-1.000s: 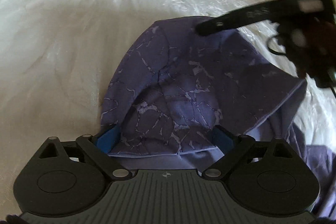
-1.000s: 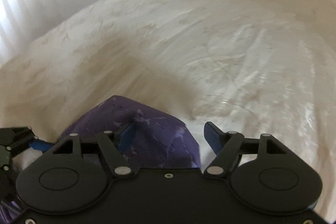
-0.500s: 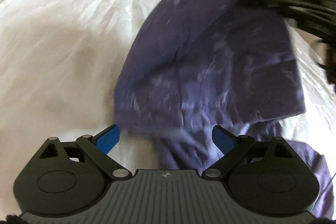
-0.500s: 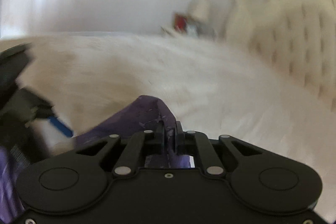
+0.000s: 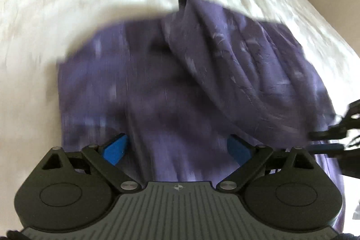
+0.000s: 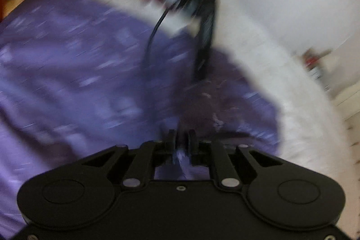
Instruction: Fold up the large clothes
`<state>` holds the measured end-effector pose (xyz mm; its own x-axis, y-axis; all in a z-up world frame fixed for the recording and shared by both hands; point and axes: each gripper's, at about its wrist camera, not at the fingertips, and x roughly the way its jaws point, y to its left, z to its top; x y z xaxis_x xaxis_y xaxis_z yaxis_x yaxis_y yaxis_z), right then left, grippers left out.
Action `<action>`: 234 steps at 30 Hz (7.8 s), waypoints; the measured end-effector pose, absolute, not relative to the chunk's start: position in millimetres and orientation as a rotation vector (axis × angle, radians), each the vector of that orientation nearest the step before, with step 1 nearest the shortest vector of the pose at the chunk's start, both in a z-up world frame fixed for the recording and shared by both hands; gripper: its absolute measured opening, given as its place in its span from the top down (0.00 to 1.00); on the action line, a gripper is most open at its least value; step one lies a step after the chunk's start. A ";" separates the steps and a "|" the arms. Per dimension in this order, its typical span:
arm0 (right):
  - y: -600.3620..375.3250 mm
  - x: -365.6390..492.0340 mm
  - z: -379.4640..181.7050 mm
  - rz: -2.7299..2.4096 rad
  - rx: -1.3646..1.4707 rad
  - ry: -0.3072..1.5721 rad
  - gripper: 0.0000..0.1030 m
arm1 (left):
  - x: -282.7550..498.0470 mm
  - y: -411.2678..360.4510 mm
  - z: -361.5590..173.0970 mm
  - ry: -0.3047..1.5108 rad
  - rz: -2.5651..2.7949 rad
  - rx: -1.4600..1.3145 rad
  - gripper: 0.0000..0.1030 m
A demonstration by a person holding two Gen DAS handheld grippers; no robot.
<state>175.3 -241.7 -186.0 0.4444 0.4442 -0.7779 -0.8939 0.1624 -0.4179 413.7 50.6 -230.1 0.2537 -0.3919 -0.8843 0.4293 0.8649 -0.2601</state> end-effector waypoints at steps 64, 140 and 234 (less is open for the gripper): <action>-343.9 322.8 -211.0 -0.092 0.049 0.977 0.48 | 490.4 -27.2 -244.3 0.978 -0.355 0.080 0.35; -337.4 -55.8 -225.9 -0.058 0.383 1.243 0.00 | 147.0 120.6 -253.3 1.187 -0.271 0.094 0.00; -471.0 254.2 -171.4 -0.186 0.702 0.829 0.40 | 424.1 55.5 -122.3 0.817 -0.278 -0.061 0.12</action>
<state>254.2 -471.0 -171.4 0.6739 0.1124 -0.7302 0.4129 0.7622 0.4985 424.1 55.5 -122.3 0.6501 -0.2684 -0.7108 0.2213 0.9618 -0.1608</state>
